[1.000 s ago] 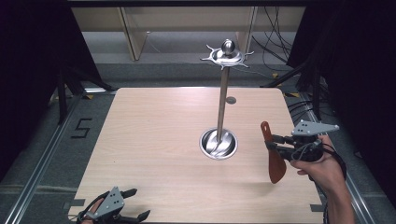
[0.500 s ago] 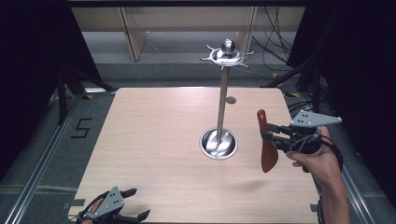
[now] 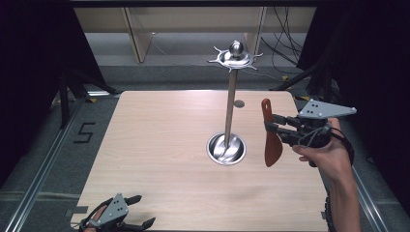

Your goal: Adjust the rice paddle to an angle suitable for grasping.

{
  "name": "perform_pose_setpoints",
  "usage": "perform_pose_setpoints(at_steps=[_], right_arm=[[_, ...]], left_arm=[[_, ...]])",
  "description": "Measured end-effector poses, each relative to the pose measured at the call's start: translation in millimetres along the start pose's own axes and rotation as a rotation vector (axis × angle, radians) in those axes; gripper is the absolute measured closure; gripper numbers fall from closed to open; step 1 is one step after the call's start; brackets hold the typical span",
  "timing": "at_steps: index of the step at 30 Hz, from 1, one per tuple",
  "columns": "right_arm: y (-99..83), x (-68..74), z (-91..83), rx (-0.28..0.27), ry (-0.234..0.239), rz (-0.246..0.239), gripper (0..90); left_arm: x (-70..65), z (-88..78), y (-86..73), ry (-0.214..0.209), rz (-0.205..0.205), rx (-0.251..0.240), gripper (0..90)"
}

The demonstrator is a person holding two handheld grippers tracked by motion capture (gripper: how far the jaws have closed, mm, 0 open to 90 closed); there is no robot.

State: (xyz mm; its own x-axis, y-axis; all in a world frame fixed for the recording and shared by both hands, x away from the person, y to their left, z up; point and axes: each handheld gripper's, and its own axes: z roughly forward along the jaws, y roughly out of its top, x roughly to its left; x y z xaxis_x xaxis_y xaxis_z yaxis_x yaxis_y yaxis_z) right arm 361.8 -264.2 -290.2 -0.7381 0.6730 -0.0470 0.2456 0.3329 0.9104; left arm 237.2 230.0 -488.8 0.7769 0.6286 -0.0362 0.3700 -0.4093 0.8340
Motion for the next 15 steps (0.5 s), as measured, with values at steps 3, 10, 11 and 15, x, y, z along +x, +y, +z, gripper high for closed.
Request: perform_pose_setpoints(at_steps=[3, 10, 11, 15], right_arm=[[2.0, 0.6, 1.7, -0.021, -0.007, -0.002, 67.0], [6.2, -1.8, -2.4, -0.042, -0.014, -0.007, 67.0], [7.8, -2.1, -3.7, -0.036, -0.008, -0.006, 67.0], [13.7, -1.0, -6.7, -0.048, -0.006, 0.002, 67.0]], left_arm=[[-1.8, 0.9, -0.9, 0.003, -0.029, -0.003, 15.8], [-2.9, 1.8, -1.0, 0.001, -0.046, -0.011, 15.8], [-2.1, 1.8, -0.6, 0.000, -0.030, -0.012, 15.8], [0.6, 0.1, -0.5, 0.007, 0.003, 0.018, 15.8]])
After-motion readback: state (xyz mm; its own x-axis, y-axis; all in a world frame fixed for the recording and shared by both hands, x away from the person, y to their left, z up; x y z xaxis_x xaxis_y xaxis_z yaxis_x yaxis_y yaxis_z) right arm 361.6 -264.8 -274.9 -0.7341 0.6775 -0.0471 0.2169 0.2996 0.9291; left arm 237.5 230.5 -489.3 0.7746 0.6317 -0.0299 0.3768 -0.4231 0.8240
